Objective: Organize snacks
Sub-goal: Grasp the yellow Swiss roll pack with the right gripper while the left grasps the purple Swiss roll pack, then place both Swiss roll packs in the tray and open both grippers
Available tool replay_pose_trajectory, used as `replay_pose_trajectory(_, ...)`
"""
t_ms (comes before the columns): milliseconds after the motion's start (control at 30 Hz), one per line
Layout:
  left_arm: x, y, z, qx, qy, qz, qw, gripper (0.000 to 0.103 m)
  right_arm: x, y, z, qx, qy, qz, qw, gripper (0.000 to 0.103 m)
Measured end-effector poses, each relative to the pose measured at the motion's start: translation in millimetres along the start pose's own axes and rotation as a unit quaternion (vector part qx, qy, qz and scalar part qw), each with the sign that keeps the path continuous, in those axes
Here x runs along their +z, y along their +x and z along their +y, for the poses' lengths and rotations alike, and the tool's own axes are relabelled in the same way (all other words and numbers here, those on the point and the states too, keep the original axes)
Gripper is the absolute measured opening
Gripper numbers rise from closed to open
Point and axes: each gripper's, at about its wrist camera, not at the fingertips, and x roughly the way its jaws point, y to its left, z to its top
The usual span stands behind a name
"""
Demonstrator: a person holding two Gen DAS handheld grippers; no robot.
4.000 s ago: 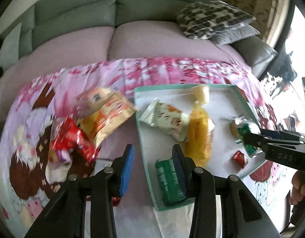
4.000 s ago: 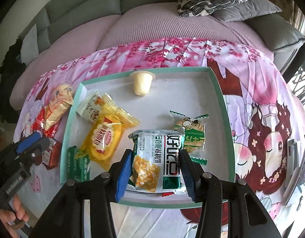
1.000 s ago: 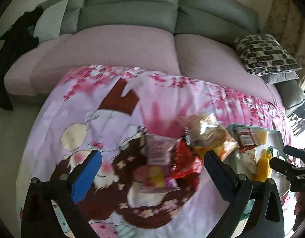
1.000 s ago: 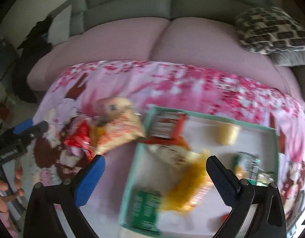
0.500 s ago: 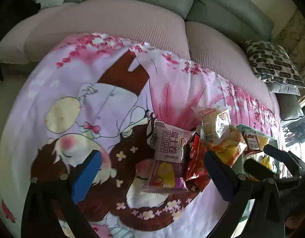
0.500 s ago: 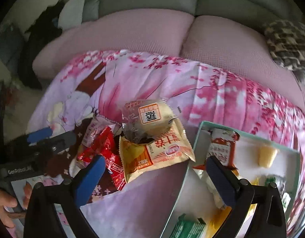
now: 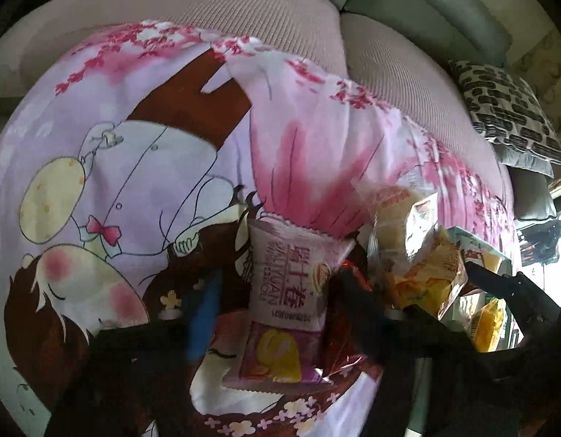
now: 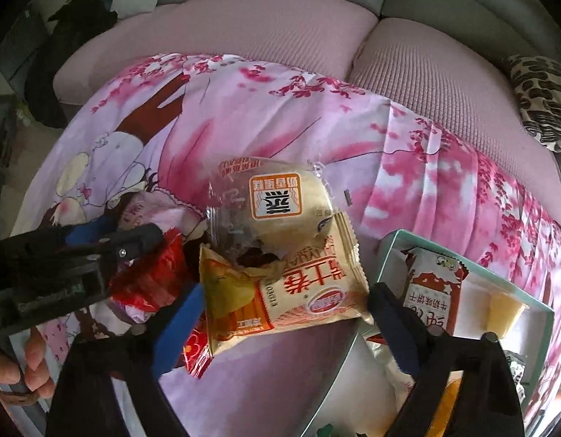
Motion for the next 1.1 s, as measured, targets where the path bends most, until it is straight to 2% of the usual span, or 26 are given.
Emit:
replay_pose_trajectory(67, -1, 3, 0, 0.004, 0.002, 0.002, 1.0000, 0.045, 0, 0, 1, -0.003, -0.004, -0.003, 1.000, 0.081)
replay_pose_trajectory(200, -2, 2, 2, 0.000, -0.009, -0.005, 1.0000, 0.040, -1, -3, 4, -0.011, -0.012, -0.006, 1.000, 0.076)
replay_pose_trajectory(300, -4, -4, 4, 0.008, -0.013, -0.011, 0.9998, 0.040, -4, -4, 6, -0.009, -0.012, -0.005, 1.000, 0.072)
replay_pose_trajectory(600, -10, -42, 9, 0.026, -0.021, -0.040, 0.9987, 0.039, -16, -40, 0, 0.016, 0.003, -0.027, 1.000, 0.070)
replay_pose_trajectory(767, -14, -65, -15, 0.019, 0.001, -0.055, 0.9983, 0.039, -28, -69, -6, 0.019, 0.000, -0.041, 0.999, 0.070)
replay_pose_trajectory(867, -19, -73, -38, 0.011, 0.025, -0.057, 0.9980, 0.039, -39, -82, -19, 0.007, 0.003, -0.037, 0.999, 0.070)
replay_pose_trajectory(1100, -41, -76, -104, -0.011, 0.093, -0.043, 0.9947, 0.039, -76, -100, -74, -0.013, 0.047, -0.022, 0.999, 0.070)
